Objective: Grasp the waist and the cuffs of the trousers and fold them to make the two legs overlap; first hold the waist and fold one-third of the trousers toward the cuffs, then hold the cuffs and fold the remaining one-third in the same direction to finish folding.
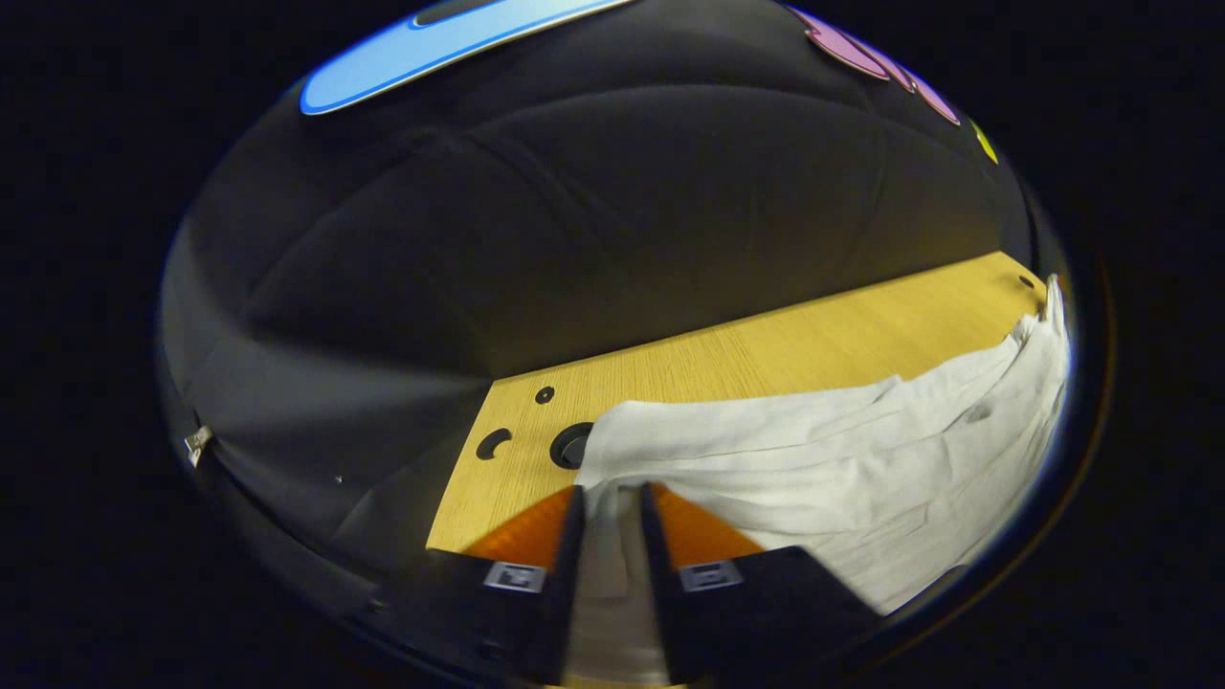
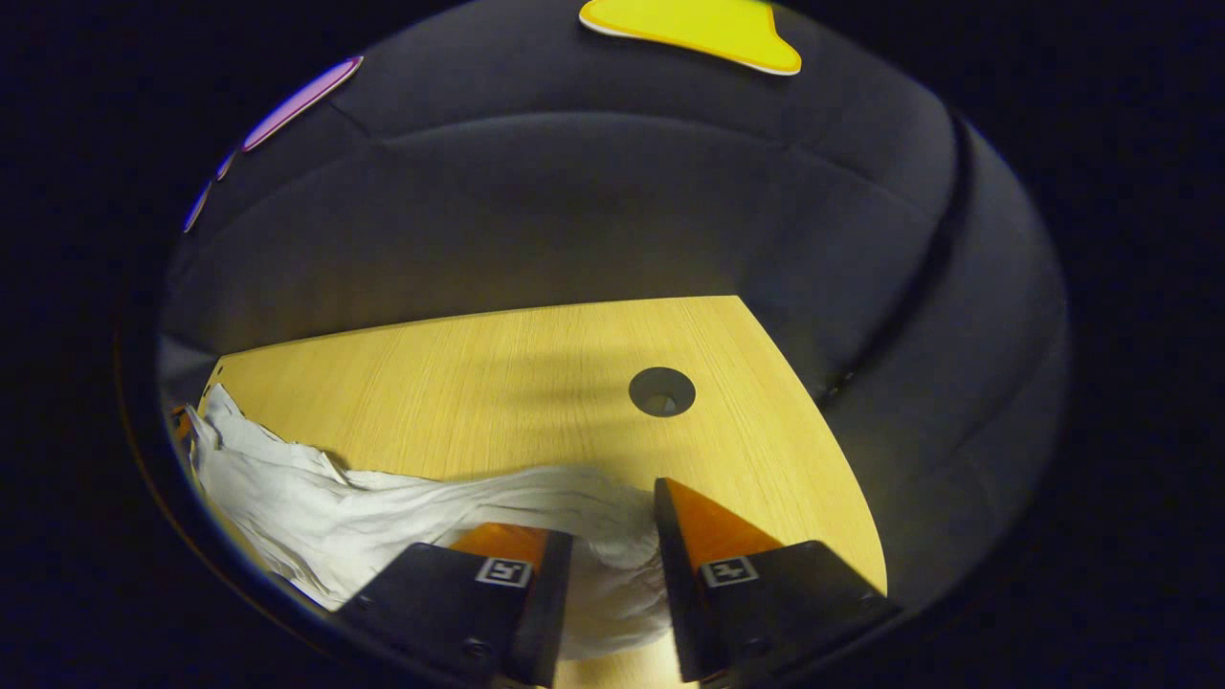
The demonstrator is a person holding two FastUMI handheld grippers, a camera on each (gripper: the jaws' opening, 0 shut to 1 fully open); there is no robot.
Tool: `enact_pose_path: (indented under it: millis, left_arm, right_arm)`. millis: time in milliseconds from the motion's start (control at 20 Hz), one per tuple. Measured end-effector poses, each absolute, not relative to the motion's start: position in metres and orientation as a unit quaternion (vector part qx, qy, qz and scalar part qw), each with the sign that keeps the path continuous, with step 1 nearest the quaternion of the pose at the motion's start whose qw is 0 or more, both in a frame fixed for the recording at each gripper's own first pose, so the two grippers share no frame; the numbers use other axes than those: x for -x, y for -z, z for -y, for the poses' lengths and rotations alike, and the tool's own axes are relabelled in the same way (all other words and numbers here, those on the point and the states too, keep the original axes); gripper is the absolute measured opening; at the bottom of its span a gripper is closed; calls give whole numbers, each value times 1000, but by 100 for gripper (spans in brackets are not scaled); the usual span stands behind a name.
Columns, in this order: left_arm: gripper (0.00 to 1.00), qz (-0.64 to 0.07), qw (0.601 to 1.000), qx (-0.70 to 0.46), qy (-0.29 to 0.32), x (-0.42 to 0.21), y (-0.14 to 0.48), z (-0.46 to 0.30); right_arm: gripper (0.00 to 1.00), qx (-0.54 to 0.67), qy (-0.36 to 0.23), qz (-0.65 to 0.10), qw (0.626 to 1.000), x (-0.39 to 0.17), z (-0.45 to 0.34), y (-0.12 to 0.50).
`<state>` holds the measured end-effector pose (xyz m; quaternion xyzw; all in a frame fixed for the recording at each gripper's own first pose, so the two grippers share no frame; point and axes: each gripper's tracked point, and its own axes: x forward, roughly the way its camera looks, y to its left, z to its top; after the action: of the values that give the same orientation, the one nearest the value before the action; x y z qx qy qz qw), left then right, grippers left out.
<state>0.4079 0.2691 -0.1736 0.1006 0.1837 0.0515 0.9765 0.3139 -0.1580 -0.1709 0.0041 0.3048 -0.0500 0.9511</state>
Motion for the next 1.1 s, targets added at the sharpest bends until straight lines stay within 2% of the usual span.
enact_pose_path:
  millis: [100, 150, 350, 500, 800, 950, 1000, 1100]
  left_arm:
    - [99, -153, 984, -73, -57, -399, 152, -263]
    - [99, -134, 988, -56, -52, -393, 137, -257]
    - [97, -74, 996, -24, -45, -350, 89, -239]
    - [97, -67, 997, 25, -35, -312, 75, -220]
    - [97, -62, 990, 126, -34, -263, 76, -198]
    - [96, -72, 988, 133, -33, -255, 90, -189]
    - [92, -77, 988, 130, -28, -253, 96, -182]
    - [96, -91, 989, 114, -19, -248, 109, -169]
  right_arm:
    - [100, -36, 57, -301, 951, -302, 159, 168]
    - [97, -57, 67, -294, 952, -294, 162, 166]
    - [99, -151, 130, -247, 948, -257, 190, 156]
    - [99, -202, 169, -247, 932, -242, 205, 182]
    - [99, -229, 186, -212, 932, -241, 212, 195]
    - [99, -228, 177, -206, 935, -240, 204, 193]
    - [99, -229, 175, -213, 934, -243, 199, 198]
    - [99, -203, 179, -203, 941, -247, 197, 199]
